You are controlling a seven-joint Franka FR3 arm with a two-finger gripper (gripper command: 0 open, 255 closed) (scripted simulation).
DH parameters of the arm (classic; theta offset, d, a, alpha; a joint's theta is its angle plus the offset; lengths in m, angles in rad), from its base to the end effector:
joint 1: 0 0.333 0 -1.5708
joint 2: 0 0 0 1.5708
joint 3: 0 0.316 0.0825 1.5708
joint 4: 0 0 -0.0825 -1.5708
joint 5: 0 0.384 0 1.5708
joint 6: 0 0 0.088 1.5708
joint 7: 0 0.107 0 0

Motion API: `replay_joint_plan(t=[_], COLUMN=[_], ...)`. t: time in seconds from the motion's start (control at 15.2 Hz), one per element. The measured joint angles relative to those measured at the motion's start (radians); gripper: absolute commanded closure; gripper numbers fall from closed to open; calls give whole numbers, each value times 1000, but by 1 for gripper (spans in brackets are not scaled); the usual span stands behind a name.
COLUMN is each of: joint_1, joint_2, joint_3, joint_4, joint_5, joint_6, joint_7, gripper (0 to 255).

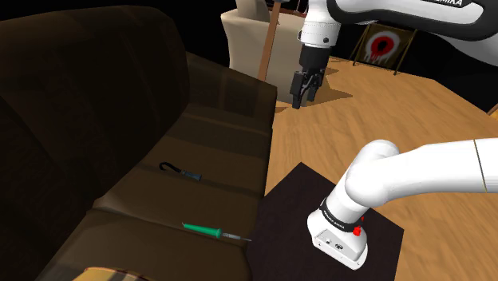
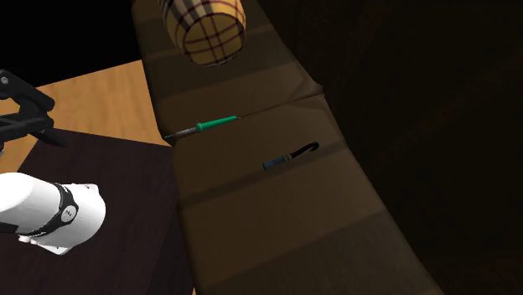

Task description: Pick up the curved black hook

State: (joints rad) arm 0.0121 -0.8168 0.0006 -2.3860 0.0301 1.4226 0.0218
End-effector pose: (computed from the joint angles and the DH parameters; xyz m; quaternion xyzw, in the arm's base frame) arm 0.2814 0.0072 0.5739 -0.9972 0.0035 0.0735 0.0135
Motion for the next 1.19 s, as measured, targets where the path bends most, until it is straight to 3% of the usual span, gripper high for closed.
replay_joint_plan(t=[0.26, 1.19], joint_1=[15, 99], joint_2=[47, 474], joint_3=[13, 101], joint_4=[-15, -18], joint_5=[7, 28], joint_6=[63, 500], joint_7=[-9, -70], gripper=[0, 0])
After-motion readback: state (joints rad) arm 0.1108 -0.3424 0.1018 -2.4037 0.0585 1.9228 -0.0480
